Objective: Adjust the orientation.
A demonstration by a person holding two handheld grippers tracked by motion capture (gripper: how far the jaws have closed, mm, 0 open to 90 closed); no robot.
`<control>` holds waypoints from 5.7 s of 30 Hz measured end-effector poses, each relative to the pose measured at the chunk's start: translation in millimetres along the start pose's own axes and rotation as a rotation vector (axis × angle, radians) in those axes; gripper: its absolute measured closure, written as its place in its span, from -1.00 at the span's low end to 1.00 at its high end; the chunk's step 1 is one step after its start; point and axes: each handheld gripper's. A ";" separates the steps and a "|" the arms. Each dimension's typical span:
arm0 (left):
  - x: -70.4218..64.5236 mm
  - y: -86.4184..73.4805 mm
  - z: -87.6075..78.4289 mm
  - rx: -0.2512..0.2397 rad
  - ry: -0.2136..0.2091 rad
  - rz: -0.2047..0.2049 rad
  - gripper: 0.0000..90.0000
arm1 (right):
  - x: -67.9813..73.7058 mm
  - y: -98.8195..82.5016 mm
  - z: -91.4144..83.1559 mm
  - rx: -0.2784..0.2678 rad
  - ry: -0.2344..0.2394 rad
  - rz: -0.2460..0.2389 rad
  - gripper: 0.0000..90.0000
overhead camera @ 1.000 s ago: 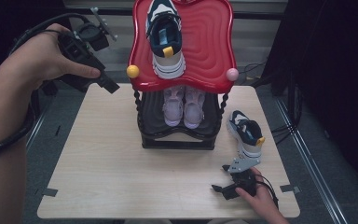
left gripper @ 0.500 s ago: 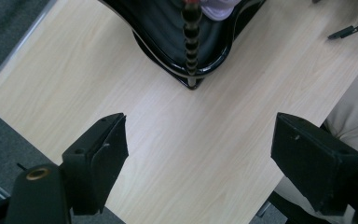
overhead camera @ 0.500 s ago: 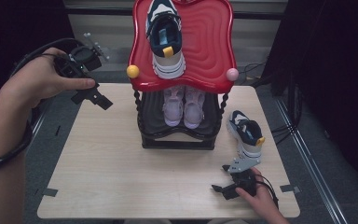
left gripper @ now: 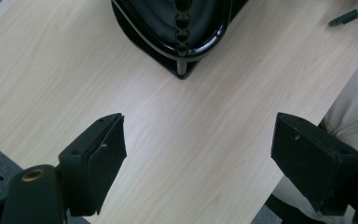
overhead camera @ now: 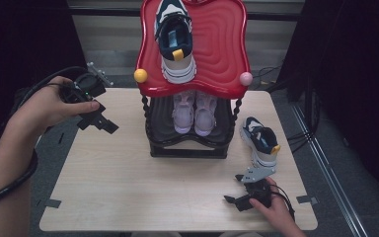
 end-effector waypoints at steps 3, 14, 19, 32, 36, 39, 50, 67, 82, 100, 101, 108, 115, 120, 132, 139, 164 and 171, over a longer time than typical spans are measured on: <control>-0.9 -2.0 10.0 -0.003 -0.008 0.004 -0.61 | 0.0 0.0 0.0 0.000 0.000 0.000 -0.72; -1.6 -8.6 48.7 -0.009 -0.034 0.025 -0.61 | 0.1 0.0 0.2 -0.002 0.001 0.001 -0.72; -0.3 -13.0 68.8 -0.002 -0.059 0.023 -0.60 | 0.1 -0.1 0.3 -0.002 0.001 0.000 -0.72; 0.3 -27.4 128.9 0.042 -0.126 0.000 -0.59 | 0.1 -0.2 0.1 0.001 0.001 0.000 -0.72; -0.3 -30.8 145.8 0.040 -0.139 -0.011 -0.59 | 0.1 -0.2 0.1 0.001 0.001 0.000 -0.72; -0.7 -33.0 159.2 0.033 -0.150 -0.016 -0.59 | 0.0 -0.2 0.1 0.001 0.001 -0.002 -0.72; -10.3 -39.6 206.4 -0.062 -0.150 -0.002 -0.59 | 0.2 -0.2 0.1 0.001 0.001 0.000 -0.72; -24.1 -52.7 252.0 -0.216 -0.044 0.007 -0.63 | 0.0 -0.1 0.4 0.002 -0.006 0.000 -0.73; -28.8 -78.4 266.5 -0.434 0.013 0.013 -0.75 | 1.5 -2.8 -2.6 0.008 -0.005 0.010 -0.71; -28.9 -78.3 266.8 -0.433 0.007 0.013 -0.76 | -26.5 1.6 -48.5 0.132 0.037 -0.014 -0.61; -28.8 -78.3 266.8 -0.433 0.007 0.014 -0.76 | -27.8 2.8 -50.9 0.140 0.039 -0.016 -0.60; -28.8 -78.2 266.8 -0.433 0.007 0.015 -0.77 | -35.5 12.4 -64.0 0.217 0.039 -0.057 -0.56; -28.8 -78.2 266.8 -0.433 0.007 0.015 -0.77 | -42.8 22.3 -77.5 0.254 0.043 -0.092 -0.50; -28.8 -78.2 266.8 -0.432 0.007 0.015 -0.77 | -48.0 30.0 -86.1 0.301 0.043 -0.134 -0.50; -29.0 -78.3 266.6 -0.428 0.008 0.014 -0.77 | -62.4 50.9 -98.0 0.365 0.018 -0.184 -0.47; -29.1 -78.2 266.7 -0.429 0.007 0.013 -0.77 | -66.7 63.2 -102.6 0.409 -0.005 -0.225 -0.46; -29.0 -78.2 266.6 -0.426 0.008 0.017 -0.78 | -99.0 80.3 -111.4 0.437 -0.100 -0.261 -0.47; -29.0 -78.2 266.6 -0.427 0.007 0.016 -0.78 | -106.3 78.5 -107.4 0.478 -0.121 -0.263 -0.45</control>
Point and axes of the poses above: each handheld gripper's, and its own axes: z roughly forward along the jaws, y roughly out of its top, x roughly to its left, and after that the axes turned 10 degrees about x, right-handed
